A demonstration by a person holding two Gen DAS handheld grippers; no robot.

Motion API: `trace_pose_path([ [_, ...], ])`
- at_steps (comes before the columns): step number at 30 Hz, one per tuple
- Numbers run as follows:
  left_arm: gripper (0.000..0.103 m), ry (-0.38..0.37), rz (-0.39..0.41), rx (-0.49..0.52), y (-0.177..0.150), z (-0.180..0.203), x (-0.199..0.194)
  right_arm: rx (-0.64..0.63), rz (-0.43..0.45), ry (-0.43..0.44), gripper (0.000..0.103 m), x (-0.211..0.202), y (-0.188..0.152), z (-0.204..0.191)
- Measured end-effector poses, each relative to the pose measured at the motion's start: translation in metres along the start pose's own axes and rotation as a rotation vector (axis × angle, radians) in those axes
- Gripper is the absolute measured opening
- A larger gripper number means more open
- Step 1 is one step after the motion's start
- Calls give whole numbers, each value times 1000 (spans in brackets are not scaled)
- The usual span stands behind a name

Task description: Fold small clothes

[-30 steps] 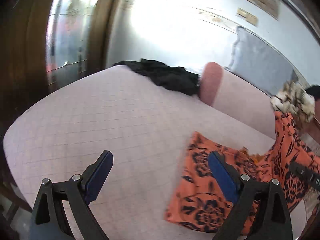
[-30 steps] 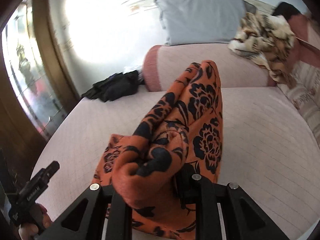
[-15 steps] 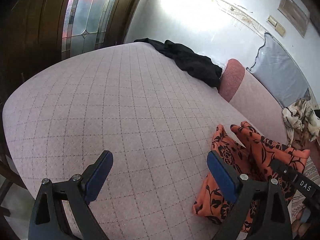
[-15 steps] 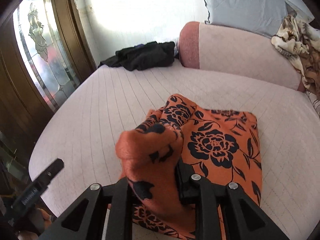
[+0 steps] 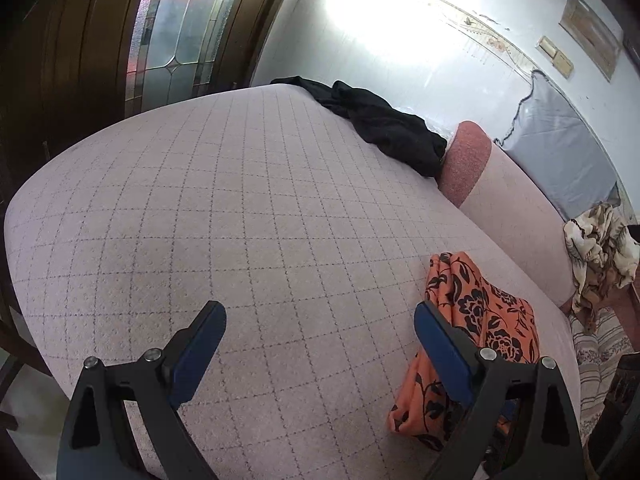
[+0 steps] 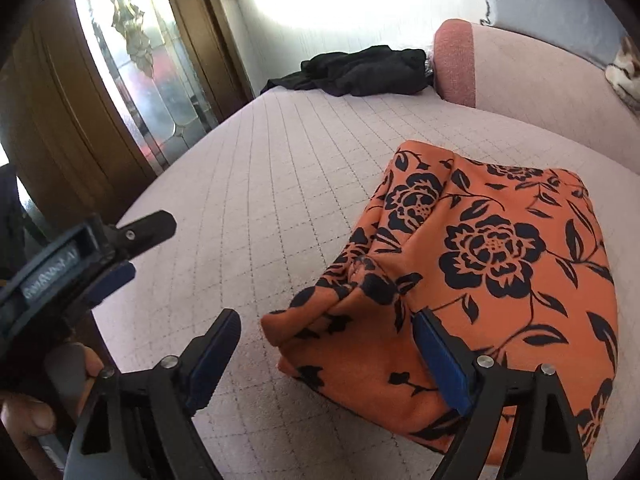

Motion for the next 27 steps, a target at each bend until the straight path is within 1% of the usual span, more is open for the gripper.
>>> trace_pose_path([
  [2, 94, -31, -3, 32, -2, 8, -1, 71, 26, 14, 90, -16, -6, 22],
  [3, 94, -59, -16, 47, -5, 14, 0, 98, 43, 20, 90, -27, -10, 29],
  [7, 94, -210, -106, 103, -26, 51, 3, 174, 113, -19, 90, -67, -16, 70],
  [8, 94, -243, -128, 134, -32, 65, 4, 193, 120, -31, 90, -73, -19, 83],
  [9, 94, -259, -146, 174, -38, 79, 6, 210, 123, -40, 90, -78, -22, 94],
  [10, 93, -255, -162, 217, -44, 91, 10, 226, 123, -49, 90, -81, -24, 103],
  [11, 89, -244, -175, 248, -47, 99, 14, 247, 119, -55, 90, -83, -27, 114],
  [13, 77, -227, -236, 254, -53, 106, 29, 293, 110, -41, 90, -82, -32, 129],
  [14, 59, -218, -273, 230, -54, 104, 38, 307, 110, -33, 90, -84, -37, 136],
  [15, 44, -210, -299, 198, -53, 101, 45, 315, 112, -25, 90, -86, -41, 139],
  [16, 41, -197, -315, 174, -54, 96, 50, 317, 112, -14, 90, -86, -43, 141],
  [17, 40, -171, -324, 175, -55, 92, 55, 317, 112, -5, 90, -85, -45, 142],
  [18, 33, -123, -338, 200, -59, 86, 61, 318, 113, 0, 90, -84, -46, 144],
  [19, 30, -95, -372, 202, -66, 79, 69, 323, 110, 4, 90, -82, -48, 147],
  [20, 30, -97, -406, 173, -74, 71, 74, 334, 105, 9, 90, -79, -50, 150],
  [21, 31, -103, -404, 146, -76, 65, 75, 353, 99, 17, 90, -76, -51, 155],
  [25, 31, -76, -391, 180, -76, 70, 69, 406, 94, 70, 90, -72, -55, 169],
  [26, 33, -76, -387, 171, -76, 69, 67, 411, 93, 85, 90, -72, -55, 171],
  [27, 38, -71, -384, 164, -76, 69, 65, 413, 94, 101, 90, -71, -56, 172],
])
Point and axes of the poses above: each gripper's, at about its wrist camera, not at the fingertips, and x roughly the way its jaws point, z to its right, y to its top, the point moved 5 cm from there along x, roughly the way its jaws point, and after that the axes turned 10 degrees about -y, right-handed, at the moved point
